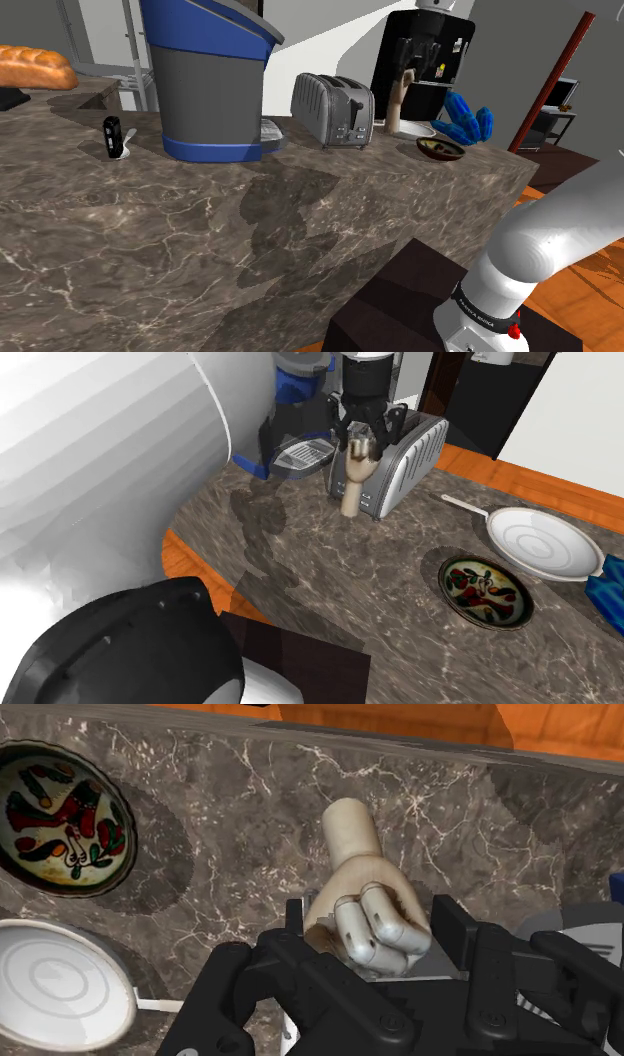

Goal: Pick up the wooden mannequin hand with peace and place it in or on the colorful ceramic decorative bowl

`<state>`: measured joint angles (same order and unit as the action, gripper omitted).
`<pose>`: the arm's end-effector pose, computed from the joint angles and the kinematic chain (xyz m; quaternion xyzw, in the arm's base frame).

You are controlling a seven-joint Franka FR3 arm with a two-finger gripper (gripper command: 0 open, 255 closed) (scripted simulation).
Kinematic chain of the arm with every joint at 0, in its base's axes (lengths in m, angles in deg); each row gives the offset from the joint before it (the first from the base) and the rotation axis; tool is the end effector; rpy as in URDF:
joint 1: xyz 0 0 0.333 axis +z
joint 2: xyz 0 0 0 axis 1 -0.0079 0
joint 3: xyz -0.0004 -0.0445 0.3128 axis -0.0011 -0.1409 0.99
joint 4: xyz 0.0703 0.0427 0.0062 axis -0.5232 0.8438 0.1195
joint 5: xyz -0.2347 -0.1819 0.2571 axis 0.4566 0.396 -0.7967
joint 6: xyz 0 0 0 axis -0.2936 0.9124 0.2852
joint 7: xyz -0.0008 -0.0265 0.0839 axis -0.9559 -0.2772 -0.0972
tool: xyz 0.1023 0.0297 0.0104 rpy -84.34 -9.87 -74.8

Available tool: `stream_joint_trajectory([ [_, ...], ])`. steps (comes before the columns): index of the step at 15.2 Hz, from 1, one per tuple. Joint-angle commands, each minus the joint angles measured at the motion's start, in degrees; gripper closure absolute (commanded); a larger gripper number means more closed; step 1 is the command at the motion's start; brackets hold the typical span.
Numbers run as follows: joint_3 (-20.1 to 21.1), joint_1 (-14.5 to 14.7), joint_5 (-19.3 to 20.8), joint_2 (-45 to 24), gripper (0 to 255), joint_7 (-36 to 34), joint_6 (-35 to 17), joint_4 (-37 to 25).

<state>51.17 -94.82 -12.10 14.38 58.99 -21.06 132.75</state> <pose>0.3980 -0.1091 0.7171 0.9880 -0.1469 0.0424 0.0200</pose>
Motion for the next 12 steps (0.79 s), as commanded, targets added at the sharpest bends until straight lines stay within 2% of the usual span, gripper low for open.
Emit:
stream_joint_trajectory([
  [1, -2.1, -0.84, 0.58, 0.21, 255, 3.03, 0.51, -0.53],
  [12, -14.41, -4.96, 2.13, -4.45, 255, 19.82, 2.16, -8.09],
])
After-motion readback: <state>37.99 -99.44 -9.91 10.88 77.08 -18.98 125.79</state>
